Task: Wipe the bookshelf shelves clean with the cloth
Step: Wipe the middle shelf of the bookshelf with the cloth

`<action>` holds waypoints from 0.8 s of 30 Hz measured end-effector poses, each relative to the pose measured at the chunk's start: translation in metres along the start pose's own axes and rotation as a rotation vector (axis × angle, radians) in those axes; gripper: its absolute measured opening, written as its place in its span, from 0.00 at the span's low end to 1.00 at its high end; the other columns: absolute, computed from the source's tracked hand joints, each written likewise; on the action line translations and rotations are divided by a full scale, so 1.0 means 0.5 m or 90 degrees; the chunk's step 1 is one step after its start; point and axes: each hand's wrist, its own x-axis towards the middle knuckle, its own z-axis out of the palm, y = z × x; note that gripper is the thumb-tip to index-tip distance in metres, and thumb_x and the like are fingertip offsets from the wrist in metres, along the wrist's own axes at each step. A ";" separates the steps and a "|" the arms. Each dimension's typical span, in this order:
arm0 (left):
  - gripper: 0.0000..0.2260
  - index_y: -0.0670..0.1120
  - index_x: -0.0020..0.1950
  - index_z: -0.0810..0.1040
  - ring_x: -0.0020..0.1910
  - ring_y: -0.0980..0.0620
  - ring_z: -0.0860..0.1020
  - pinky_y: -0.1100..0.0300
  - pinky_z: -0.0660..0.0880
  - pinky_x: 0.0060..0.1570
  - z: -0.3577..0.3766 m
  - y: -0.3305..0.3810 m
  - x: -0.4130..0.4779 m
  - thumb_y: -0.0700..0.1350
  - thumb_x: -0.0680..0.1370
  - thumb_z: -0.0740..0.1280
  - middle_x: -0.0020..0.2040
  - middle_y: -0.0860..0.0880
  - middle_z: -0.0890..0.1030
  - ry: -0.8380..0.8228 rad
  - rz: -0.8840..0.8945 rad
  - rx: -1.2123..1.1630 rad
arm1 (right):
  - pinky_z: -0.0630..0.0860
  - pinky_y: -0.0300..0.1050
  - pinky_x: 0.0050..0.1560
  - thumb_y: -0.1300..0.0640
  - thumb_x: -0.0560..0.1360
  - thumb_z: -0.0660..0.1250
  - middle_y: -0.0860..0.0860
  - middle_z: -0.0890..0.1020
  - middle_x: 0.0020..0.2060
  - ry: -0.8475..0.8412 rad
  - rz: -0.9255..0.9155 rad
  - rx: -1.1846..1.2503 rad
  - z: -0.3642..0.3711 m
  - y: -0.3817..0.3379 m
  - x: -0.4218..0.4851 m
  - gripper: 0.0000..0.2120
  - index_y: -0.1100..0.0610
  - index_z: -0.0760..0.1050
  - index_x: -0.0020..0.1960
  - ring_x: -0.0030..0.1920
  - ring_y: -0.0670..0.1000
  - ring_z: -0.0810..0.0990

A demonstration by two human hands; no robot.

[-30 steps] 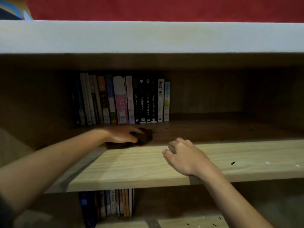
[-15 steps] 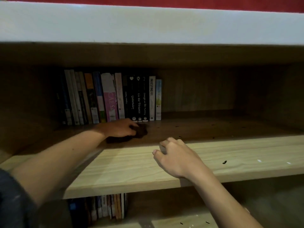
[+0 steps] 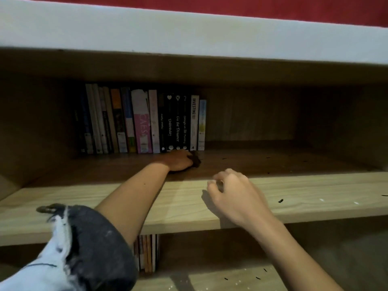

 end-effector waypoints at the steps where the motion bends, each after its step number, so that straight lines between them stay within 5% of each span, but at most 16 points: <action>1: 0.15 0.51 0.65 0.74 0.60 0.49 0.73 0.58 0.68 0.58 0.002 0.004 -0.003 0.47 0.79 0.59 0.65 0.48 0.74 -0.009 0.013 0.004 | 0.73 0.42 0.50 0.46 0.78 0.55 0.47 0.76 0.54 0.002 -0.004 0.003 -0.005 0.007 -0.017 0.15 0.51 0.75 0.56 0.50 0.46 0.74; 5: 0.16 0.54 0.65 0.73 0.52 0.52 0.75 0.59 0.69 0.55 -0.021 -0.027 -0.044 0.43 0.79 0.58 0.56 0.52 0.77 -0.086 0.029 0.027 | 0.70 0.38 0.48 0.44 0.77 0.54 0.44 0.77 0.53 0.044 -0.032 -0.022 -0.016 0.028 -0.050 0.17 0.48 0.76 0.57 0.50 0.44 0.73; 9: 0.16 0.53 0.67 0.72 0.65 0.50 0.70 0.58 0.64 0.65 -0.035 -0.060 -0.020 0.46 0.79 0.59 0.68 0.52 0.71 -0.044 -0.034 0.017 | 0.70 0.39 0.44 0.43 0.74 0.54 0.43 0.77 0.51 0.066 -0.042 -0.043 -0.011 0.030 -0.042 0.18 0.48 0.76 0.55 0.48 0.44 0.73; 12: 0.18 0.50 0.69 0.69 0.68 0.48 0.67 0.63 0.60 0.60 -0.008 0.002 0.011 0.49 0.80 0.58 0.71 0.48 0.68 -0.032 -0.014 0.003 | 0.69 0.39 0.42 0.43 0.73 0.54 0.43 0.74 0.48 0.065 -0.038 -0.047 -0.012 0.031 -0.039 0.16 0.48 0.74 0.53 0.46 0.44 0.71; 19: 0.20 0.54 0.70 0.68 0.64 0.50 0.70 0.58 0.63 0.65 0.018 0.060 -0.009 0.40 0.79 0.58 0.68 0.49 0.70 -0.138 0.147 0.042 | 0.69 0.37 0.42 0.44 0.72 0.57 0.41 0.73 0.45 0.060 -0.036 -0.025 -0.010 0.032 -0.041 0.14 0.48 0.74 0.52 0.46 0.42 0.71; 24: 0.20 0.55 0.68 0.70 0.60 0.54 0.71 0.62 0.64 0.59 -0.031 -0.009 -0.022 0.39 0.78 0.58 0.68 0.50 0.71 -0.145 0.090 0.043 | 0.69 0.38 0.43 0.44 0.73 0.56 0.41 0.74 0.47 0.065 -0.038 -0.024 -0.011 0.031 -0.041 0.15 0.48 0.74 0.53 0.48 0.42 0.71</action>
